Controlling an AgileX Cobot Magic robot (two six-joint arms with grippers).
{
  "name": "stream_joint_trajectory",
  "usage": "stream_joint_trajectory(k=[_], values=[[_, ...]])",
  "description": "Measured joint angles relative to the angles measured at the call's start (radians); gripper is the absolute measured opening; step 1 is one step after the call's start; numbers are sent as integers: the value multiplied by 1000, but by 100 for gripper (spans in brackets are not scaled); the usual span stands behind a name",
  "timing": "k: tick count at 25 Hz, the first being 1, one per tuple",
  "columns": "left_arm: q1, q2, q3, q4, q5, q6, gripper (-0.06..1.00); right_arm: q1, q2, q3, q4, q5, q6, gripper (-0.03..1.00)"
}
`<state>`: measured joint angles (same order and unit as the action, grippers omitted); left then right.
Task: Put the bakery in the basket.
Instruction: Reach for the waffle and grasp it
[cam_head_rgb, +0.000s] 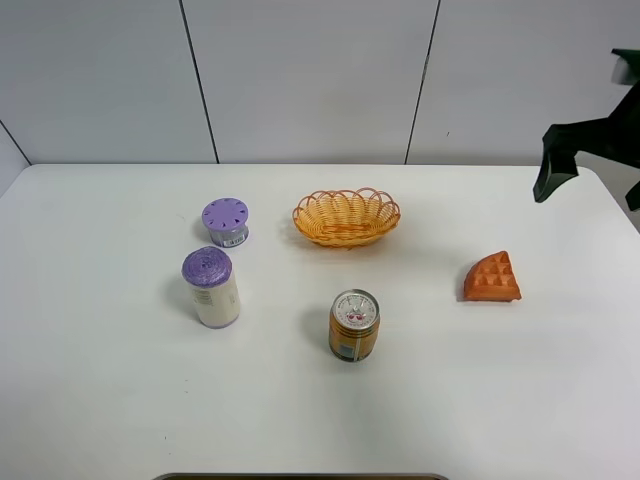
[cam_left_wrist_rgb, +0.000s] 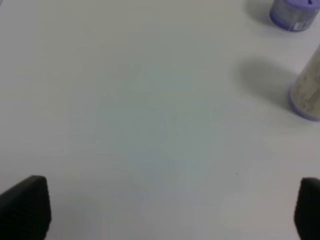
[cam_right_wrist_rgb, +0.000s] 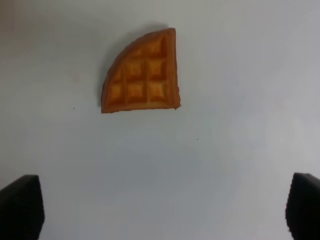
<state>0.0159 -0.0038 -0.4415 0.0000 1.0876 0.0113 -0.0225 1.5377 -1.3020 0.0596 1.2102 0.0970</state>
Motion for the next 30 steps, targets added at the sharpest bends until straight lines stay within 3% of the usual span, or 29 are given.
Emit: stream_joint_trajectory(k=[11, 30], values=[[0, 0, 0, 0, 0, 0, 99, 0, 252, 0, 85, -98, -56, 99], [0, 0, 0, 0, 0, 0, 99, 31, 490, -2, 79, -220, -78, 99]])
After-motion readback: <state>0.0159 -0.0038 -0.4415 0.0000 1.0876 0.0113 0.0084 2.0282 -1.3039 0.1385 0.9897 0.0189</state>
